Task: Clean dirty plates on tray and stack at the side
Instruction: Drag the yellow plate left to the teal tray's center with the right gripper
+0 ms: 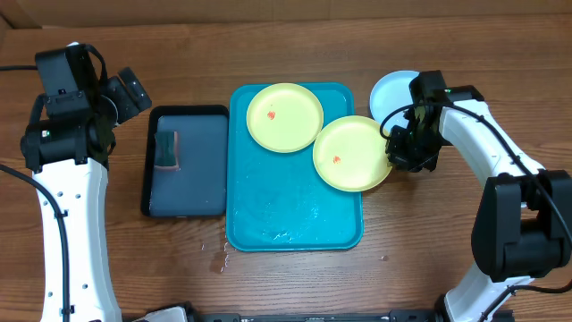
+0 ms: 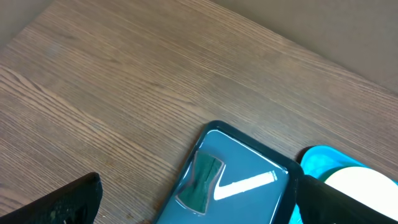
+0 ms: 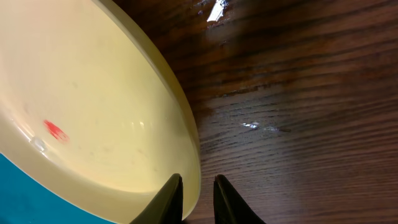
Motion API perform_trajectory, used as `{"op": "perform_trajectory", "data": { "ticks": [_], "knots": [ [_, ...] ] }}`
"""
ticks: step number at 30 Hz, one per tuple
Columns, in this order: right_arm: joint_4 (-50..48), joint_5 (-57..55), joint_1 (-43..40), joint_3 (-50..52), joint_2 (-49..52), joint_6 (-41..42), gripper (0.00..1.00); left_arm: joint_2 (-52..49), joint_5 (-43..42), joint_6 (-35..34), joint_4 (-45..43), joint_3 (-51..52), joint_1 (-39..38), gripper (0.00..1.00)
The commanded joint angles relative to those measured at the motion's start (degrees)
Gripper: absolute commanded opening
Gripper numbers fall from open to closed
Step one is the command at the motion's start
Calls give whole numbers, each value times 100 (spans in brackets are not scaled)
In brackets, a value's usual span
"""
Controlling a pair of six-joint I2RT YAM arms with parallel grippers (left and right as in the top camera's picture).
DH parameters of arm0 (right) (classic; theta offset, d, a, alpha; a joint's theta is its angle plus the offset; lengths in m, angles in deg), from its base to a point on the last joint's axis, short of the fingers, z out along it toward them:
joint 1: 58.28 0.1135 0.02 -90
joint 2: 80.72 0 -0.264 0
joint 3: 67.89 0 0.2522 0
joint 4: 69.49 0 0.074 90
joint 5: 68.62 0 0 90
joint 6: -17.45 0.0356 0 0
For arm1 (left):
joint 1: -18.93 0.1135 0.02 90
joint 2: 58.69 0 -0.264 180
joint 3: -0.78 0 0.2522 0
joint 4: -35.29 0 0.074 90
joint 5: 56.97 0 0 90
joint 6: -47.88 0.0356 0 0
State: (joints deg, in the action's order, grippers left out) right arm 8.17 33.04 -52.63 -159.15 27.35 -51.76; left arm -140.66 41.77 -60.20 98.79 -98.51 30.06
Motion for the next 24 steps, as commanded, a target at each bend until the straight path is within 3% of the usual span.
{"op": "perform_trajectory", "data": {
  "ticks": [1,12,15,17,24],
  "knots": [
    [-39,-48,-7,37,-48,28,20,-15,-48,-81,-26,-98,9,100],
    [-424,-39,-9,485,-48,68,17,-15,-48,-81,-26,-98,9,100],
    [-352,-2,-9,378,-48,68,13,-15,-48,-79,-26,-98,9,100],
    [-212,7,-9,247,-48,68,5,-15,-48,-81,-26,-98,9,100],
    [444,195,26,-192,-72,15,4,-15,-48,-81,-26,-98,9,100]
  ]
}}
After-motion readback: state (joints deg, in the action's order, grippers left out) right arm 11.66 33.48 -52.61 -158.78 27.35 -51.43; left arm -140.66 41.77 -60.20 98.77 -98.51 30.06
